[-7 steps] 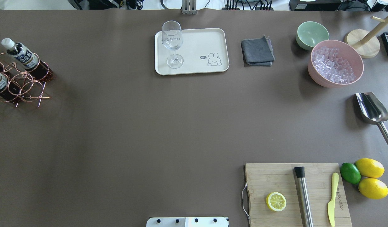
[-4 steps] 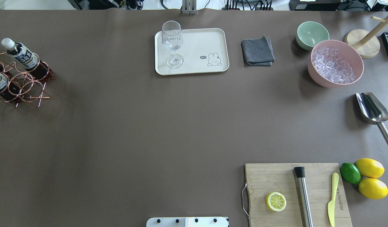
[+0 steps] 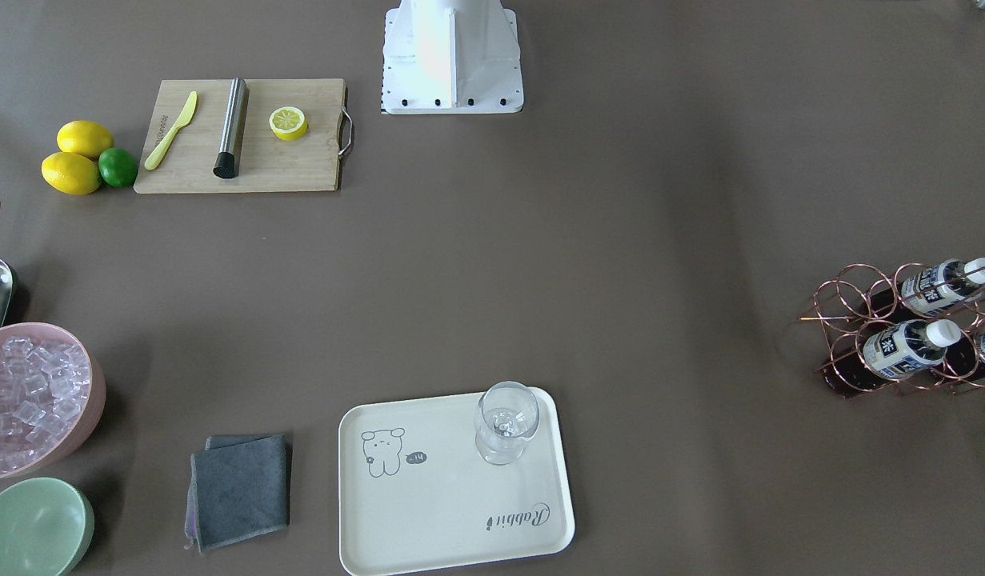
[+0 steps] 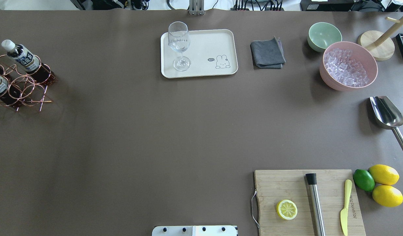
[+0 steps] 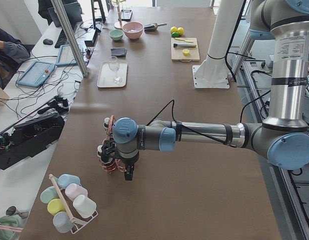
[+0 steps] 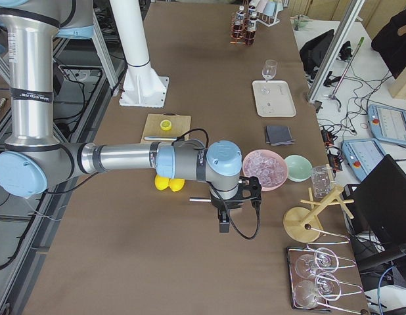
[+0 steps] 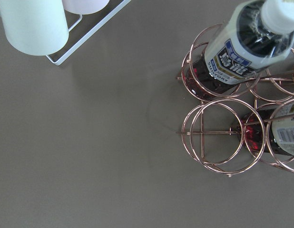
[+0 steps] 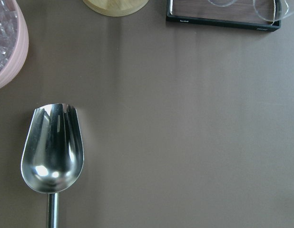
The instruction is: Take tea from basket to plate
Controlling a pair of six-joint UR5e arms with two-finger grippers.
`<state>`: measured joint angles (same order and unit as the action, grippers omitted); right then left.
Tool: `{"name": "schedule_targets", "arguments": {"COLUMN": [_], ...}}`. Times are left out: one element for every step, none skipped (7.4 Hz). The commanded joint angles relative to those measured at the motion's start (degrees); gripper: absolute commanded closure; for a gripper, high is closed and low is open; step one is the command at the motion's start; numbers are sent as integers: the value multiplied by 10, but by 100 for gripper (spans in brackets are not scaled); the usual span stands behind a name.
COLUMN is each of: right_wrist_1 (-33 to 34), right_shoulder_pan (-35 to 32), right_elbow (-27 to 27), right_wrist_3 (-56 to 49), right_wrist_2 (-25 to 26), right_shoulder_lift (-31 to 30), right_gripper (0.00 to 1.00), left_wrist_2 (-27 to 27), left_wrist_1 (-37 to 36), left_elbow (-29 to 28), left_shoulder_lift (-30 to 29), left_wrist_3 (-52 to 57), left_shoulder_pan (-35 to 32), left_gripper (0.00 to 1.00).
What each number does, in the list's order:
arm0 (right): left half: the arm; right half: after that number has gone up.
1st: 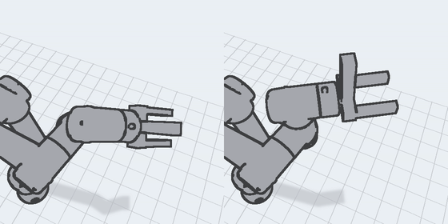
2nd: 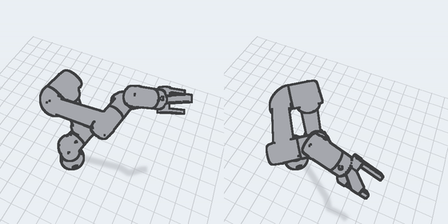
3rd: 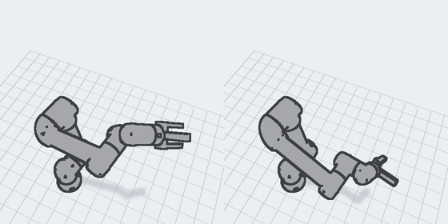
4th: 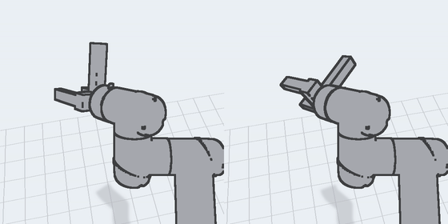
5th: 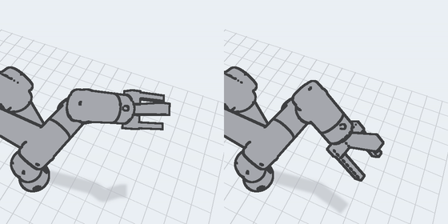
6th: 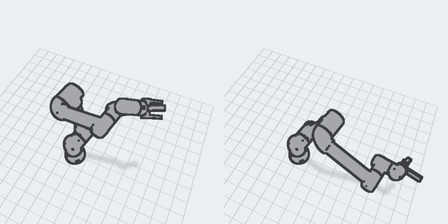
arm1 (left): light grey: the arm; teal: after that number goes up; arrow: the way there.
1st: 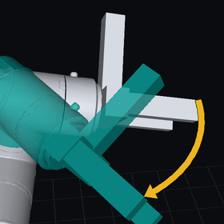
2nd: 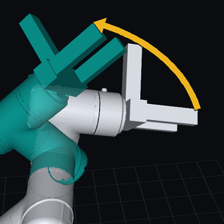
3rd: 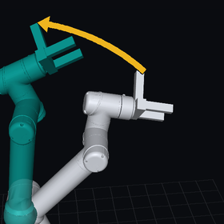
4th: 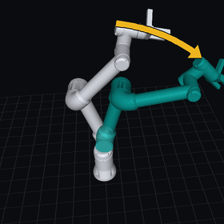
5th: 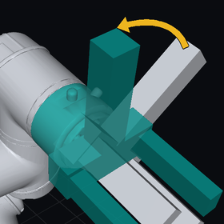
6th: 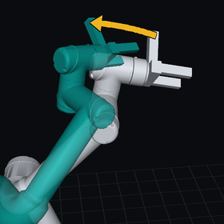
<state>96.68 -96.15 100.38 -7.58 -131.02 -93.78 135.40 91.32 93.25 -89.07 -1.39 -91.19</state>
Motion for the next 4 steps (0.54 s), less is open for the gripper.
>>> {"name": "schedule_targets", "arguments": {"right_wrist_1": [-1, -1, 0, 0], "right_shoulder_pan": [3, 3, 12, 18], "right_elbow": [0, 1, 1, 0], "right_wrist_3": [0, 0, 0, 0], "right_wrist_2": [0, -1, 0, 0], "right_shoulder_lift": [1, 1, 1, 2], "right_gripper": [0, 0, 0, 0], "left_wrist_2": [0, 0, 0, 0], "left_wrist_1": [-2, -6, -7, -7], "left_elbow": [4, 7, 9, 7], "left_shoulder_lift": [2, 2, 3, 3], "left_wrist_3": [64, 113, 173, 253], "left_shoulder_pan": [1, -5, -6, -7], "left_gripper": [2, 2, 2, 2]}}
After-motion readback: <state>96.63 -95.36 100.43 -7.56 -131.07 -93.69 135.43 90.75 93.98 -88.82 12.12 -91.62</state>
